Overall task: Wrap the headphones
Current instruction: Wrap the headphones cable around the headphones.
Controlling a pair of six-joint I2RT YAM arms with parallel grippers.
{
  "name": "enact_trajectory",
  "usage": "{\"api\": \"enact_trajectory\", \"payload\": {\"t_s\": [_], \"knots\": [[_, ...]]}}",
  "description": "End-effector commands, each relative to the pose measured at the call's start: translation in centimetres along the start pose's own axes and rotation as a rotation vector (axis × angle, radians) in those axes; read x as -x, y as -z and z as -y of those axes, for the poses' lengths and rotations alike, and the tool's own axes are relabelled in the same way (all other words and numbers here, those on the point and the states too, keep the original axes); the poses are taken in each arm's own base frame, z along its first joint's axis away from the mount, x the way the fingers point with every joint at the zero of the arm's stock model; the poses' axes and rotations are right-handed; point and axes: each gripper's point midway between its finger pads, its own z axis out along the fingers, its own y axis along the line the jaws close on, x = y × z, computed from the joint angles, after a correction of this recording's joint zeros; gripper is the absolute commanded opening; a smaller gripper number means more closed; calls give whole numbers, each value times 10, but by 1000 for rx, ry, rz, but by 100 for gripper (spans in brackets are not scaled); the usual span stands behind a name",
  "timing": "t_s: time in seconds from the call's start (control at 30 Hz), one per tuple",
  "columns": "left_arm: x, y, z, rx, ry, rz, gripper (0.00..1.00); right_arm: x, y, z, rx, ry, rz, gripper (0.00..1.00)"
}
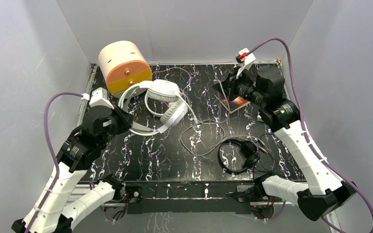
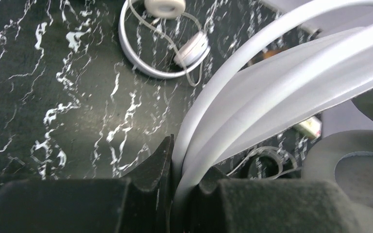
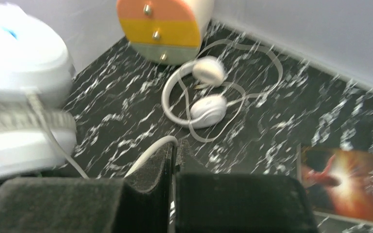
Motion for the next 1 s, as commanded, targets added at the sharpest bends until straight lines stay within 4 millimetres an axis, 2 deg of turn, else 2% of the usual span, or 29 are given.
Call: {"api": "enact_trajectory", "payload": {"t_s": [0.0, 0.13, 0.23, 0.3, 0.4, 0.5, 0.63, 0.73, 0.8, 0.97], "knots": [[61, 18, 31, -116, 215, 232, 0, -54, -1, -16, 75, -181, -216, 0], [86, 21, 45, -164, 272, 314, 0, -91, 9, -41, 202, -288, -338, 0], [100, 20, 55, -194, 310, 361, 0, -104, 22, -55, 274, -316, -372, 0], [108, 20, 59, -203, 323, 386, 0, -113, 28, -55, 272, -313, -383, 0], [116, 22, 61, -205, 365, 408, 0, -123, 35, -65, 346, -299, -376, 5], [120, 22, 65, -218, 427, 406, 0, -120, 42, -96, 545, -341, -346, 8], [122, 13, 71, -231, 485, 408, 0, -101, 51, -142, 772, -332, -255, 8], [124, 4, 70, -203, 506, 423, 0, -94, 56, -168, 832, -297, -195, 10], [125, 1, 70, -194, 531, 421, 0, -97, 54, -175, 829, -275, -178, 16], [123, 3, 83, -265, 591, 389, 0, -96, 38, -165, 752, -191, -69, 51]]}}
